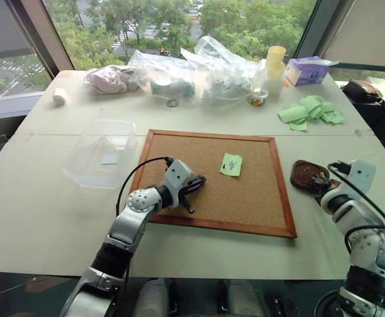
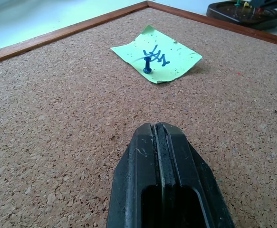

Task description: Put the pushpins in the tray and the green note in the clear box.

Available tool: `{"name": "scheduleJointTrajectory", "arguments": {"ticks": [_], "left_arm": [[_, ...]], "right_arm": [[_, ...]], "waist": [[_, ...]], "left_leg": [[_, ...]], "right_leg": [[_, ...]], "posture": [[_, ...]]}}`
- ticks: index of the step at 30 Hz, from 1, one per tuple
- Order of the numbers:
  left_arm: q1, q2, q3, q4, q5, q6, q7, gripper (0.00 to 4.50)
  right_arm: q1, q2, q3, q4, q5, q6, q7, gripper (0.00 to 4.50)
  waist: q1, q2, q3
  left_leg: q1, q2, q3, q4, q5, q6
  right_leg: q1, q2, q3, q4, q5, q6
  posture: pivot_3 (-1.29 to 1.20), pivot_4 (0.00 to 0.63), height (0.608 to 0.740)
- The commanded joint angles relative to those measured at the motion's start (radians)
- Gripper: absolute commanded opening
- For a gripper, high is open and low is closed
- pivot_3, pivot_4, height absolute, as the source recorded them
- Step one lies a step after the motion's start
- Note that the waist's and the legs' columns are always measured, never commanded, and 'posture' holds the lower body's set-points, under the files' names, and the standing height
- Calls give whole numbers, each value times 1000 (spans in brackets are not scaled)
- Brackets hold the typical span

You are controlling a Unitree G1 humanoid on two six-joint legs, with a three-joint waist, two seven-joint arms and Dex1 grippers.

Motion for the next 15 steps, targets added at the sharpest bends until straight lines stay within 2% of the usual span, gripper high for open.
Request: {"name": "scheduleJointTrajectory", "arguments": {"ticks": [1, 3, 4, 7, 10, 15], "left_arm": [[30, 9, -27, 58, 19, 25, -7, 0], [29, 10, -27, 59, 19, 24, -8, 0], [27, 9, -27, 61, 20, 23, -8, 0], [24, 7, -28, 64, 20, 23, -8, 0], [24, 3, -31, 67, 19, 23, -7, 0], [24, 0, -30, 70, 17, 22, -9, 0]], "right_arm": [[19, 28, 11, 0, 16, 20, -13, 24], [20, 28, 15, -14, 27, 20, -8, 24], [19, 26, 14, -22, 33, 20, -5, 304], [19, 12, 16, -40, 31, 15, -4, 1350], [21, -23, 30, -73, 21, -6, 13, 2819], [18, -87, 62, -137, 38, -9, 66, 2819]], "waist": [[0, -1, -1], [0, -1, -1], [0, -1, -1], [0, -1, -1], [2, -1, -1], [2, -1, -1]], "left_leg": [[0, 0, 0, 0, 0, 0], [0, 0, 0, 0, 0, 0], [0, 0, 0, 0, 0, 0], [0, 0, 0, 0, 0, 0], [0, 0, 0, 0, 0, 0], [0, 0, 0, 0, 0, 0]], "right_leg": [[0, 0, 0, 0, 0, 0], [0, 0, 0, 0, 0, 0], [0, 0, 0, 0, 0, 0], [0, 0, 0, 0, 0, 0], [0, 0, 0, 0, 0, 0], [0, -1, 0, 0, 0, 0]], "posture": [[0, 150, 740], [0, 150, 740], [0, 150, 740], [0, 150, 740], [0, 150, 740], [0, 150, 740]]}}
